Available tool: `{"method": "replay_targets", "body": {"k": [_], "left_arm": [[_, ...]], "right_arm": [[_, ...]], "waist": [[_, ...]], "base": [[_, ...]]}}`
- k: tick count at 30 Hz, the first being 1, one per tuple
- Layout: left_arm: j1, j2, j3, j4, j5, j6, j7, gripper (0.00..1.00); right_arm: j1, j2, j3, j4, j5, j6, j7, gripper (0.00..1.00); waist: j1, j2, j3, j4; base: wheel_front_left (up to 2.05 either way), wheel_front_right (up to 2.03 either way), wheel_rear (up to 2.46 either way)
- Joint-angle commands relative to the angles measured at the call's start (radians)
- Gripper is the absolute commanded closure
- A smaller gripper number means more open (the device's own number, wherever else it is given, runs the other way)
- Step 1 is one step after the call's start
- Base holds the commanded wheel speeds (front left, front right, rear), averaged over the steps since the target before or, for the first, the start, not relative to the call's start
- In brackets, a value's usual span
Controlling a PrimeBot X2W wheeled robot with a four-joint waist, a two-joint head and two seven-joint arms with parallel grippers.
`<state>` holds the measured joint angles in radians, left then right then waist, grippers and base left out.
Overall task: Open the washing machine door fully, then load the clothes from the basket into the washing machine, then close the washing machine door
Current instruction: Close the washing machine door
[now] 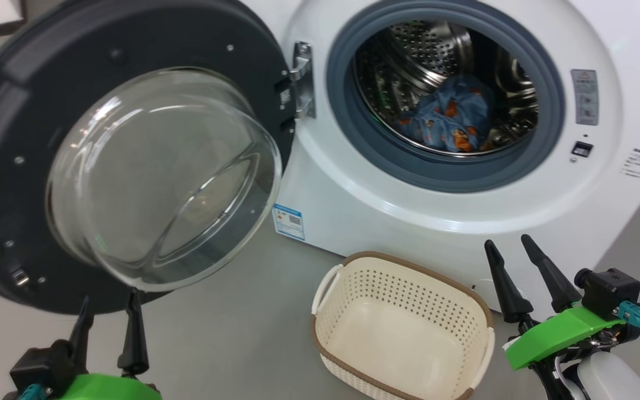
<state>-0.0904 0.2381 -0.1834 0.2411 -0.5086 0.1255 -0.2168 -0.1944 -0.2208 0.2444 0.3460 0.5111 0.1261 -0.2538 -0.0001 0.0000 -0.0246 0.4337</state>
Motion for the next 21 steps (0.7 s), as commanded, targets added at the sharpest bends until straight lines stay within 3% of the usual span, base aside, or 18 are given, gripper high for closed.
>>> {"method": "replay_targets", "body": {"k": [1, 21], "left_arm": [[-0.013, 0.027, 0.037, -0.032, 0.004, 0.007, -0.002, 0.0], [0.02, 0.013, 0.092, -0.066, -0.005, 0.025, -0.039, 0.0]], "right_arm": [[0.006, -0.007, 0.011, -0.02, 0.009, 0.005, -0.008, 0.0], [-0.079, -0.021, 0.092, 0.01, 0.024, 0.005, -0.008, 0.0]], "waist": [[0.0001, 0.0, -0.002, 0.039], [0.0001, 0.0, 0.046, 0.094]], "base": [[0.0, 0.0, 0.0], [0.0, 0.0, 0.0]]}}
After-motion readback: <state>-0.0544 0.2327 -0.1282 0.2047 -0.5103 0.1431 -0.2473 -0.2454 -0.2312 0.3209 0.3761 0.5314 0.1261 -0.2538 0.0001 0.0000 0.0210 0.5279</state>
